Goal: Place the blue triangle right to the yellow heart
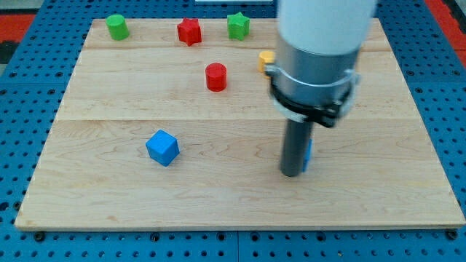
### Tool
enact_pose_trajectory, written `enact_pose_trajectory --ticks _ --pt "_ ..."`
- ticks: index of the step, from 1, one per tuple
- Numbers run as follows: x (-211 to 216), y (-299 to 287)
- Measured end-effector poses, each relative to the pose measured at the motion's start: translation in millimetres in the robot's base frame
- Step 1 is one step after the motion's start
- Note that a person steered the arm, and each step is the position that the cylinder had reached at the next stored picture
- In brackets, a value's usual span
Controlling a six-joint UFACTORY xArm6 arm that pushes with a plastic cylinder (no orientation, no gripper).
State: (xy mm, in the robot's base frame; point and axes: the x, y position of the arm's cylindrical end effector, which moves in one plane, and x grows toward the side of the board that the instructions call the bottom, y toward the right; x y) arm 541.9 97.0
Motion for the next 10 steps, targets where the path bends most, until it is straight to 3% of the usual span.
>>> enact_pose_trajectory --ticks 1,4,10 --pt "-3 46" --pt "14 4" --pt "-95 28"
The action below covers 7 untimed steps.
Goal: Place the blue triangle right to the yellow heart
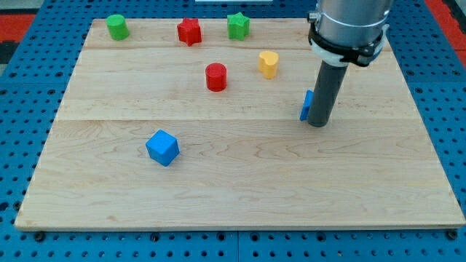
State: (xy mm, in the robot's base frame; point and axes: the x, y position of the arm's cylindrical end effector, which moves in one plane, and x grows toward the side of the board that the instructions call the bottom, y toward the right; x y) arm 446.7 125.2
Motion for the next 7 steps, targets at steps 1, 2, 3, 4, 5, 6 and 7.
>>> enact_pose_trajectory --ticks 1,2,3,4,5,6,7 --pt "-13 -2" --pt "-33 -2" --pt "-58 0" --pt "-79 -1" --pt "-96 -6" --pt "-113 -14" --pt "-128 -26"
